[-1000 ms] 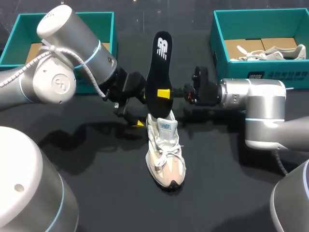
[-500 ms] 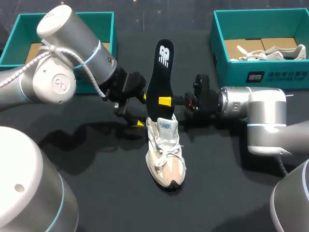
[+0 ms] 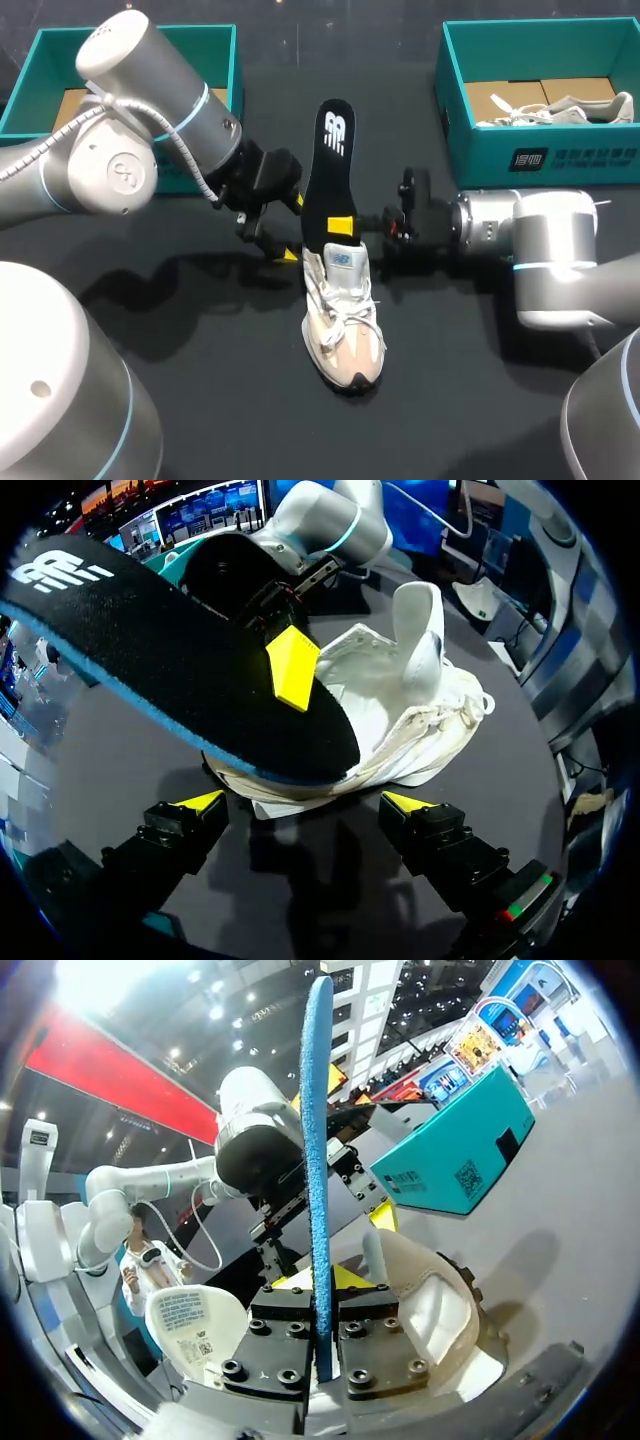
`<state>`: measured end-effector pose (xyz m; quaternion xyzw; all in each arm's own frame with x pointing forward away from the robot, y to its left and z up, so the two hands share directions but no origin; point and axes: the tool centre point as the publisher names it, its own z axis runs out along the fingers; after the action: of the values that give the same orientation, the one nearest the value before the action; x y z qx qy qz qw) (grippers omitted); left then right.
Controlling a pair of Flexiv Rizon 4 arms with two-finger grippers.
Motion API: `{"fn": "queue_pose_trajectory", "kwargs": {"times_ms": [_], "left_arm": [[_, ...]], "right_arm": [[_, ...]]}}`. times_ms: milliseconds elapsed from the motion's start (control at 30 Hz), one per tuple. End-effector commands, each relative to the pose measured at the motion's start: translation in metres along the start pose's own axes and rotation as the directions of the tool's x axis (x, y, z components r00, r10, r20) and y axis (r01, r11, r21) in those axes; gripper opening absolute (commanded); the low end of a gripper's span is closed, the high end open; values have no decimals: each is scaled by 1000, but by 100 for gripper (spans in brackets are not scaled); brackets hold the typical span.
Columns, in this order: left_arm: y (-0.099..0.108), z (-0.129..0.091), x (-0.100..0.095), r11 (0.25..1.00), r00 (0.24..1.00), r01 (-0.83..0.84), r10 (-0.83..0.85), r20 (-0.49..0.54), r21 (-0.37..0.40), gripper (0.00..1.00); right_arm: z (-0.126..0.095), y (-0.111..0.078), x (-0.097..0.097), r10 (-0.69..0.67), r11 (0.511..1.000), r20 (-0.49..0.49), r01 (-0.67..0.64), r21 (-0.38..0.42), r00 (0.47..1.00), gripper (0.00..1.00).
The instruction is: Take the shoe out of the shoebox, open the shoe tongue, remove and reinsert the insole, then place the shoe into the shoebox
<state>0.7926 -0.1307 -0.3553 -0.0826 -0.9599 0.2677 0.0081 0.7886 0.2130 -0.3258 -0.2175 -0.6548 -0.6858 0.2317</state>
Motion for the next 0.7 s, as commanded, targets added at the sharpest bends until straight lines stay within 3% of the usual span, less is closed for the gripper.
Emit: {"fn": "queue_pose_trajectory", "kwargs": {"times_ms": [33, 333, 700], "left_arm": [[0, 1, 1, 1000, 1000, -1, 1, 2, 0, 100], [0, 1, 1, 1000, 1000, -1, 1, 2, 0, 100], [0, 1, 1, 1000, 1000, -1, 1, 2, 0, 100]], "right_arm": [[2, -12, 5, 11, 1000, 14, -11, 3, 1000, 0], [5, -31, 10, 82, 995, 40, -84, 50, 996, 0], [6, -27, 10, 88, 994, 39, -91, 60, 995, 0]]}}
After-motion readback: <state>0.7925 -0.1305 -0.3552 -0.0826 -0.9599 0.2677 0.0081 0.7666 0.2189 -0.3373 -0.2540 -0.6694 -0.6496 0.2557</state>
